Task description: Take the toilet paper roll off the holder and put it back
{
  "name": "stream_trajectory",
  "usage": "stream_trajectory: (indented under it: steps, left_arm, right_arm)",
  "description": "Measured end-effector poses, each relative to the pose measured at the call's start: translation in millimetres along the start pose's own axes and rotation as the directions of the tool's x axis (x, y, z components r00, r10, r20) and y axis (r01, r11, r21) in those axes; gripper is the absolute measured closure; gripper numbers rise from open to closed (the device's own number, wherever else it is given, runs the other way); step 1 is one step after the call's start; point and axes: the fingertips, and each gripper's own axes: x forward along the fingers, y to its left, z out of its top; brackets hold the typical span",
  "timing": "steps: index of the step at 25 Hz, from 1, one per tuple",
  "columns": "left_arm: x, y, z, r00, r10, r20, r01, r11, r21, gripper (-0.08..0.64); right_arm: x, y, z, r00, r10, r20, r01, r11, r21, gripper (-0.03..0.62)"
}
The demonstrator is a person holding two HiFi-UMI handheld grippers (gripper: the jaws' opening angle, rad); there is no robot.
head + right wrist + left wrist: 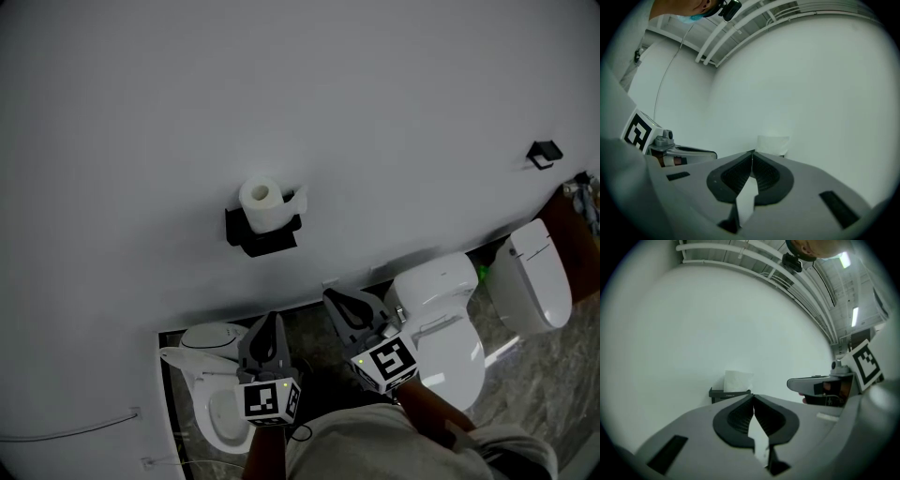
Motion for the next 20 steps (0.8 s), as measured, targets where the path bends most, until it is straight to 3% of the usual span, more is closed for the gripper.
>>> stream_trajectory:
  steps: [14,17,20]
  left_arm:
    - [77.6,109.1,30.2,0.997,-0.029,0.073,0.03,0.999,-0.013,0.548]
    - [92.8,121.2,28.7,0.996,-0.049,0.071,0.051,0.999,-0.018,0.548]
    - [103.7,130.6,27.6,0.995,-0.066,0.069,0.068,0.997,-0.022,0.548]
  right_arm:
    - [117.7,-14.3,16.1,0.998,-0.059,0.006,0.059,0.997,-0.044,0.579]
    - [136.0,-18.7,10.2,0.997,-0.067,-0.025,0.066,0.997,-0.045,0.481]
    - [148.8,-19.2,4.7,0.996,-0.072,-0.051,0.07,0.997,-0.044,0.446]
